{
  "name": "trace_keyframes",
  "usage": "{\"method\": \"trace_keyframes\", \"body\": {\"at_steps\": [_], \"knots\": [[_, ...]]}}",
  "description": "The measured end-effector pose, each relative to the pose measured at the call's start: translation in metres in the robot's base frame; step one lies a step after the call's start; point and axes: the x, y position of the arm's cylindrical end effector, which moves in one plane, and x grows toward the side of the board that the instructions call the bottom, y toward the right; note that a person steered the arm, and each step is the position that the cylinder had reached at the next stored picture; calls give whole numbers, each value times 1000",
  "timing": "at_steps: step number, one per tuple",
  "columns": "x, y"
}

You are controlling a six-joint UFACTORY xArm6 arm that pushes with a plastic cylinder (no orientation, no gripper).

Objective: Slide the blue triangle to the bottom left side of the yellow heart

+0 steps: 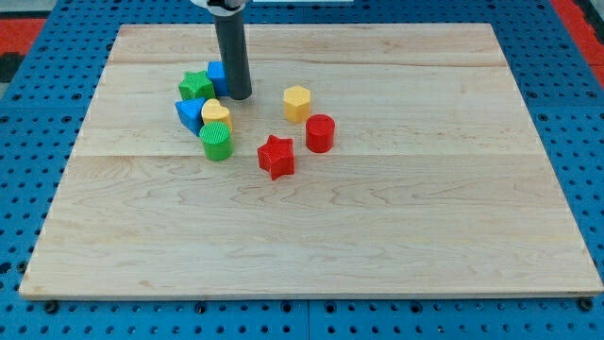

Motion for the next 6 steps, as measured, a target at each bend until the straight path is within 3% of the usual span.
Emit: {"method": "trace_keyframes", "body": {"at_steps": [2,5,6], "knots": [[27,-71],[63,-54],[93,-33]]}}
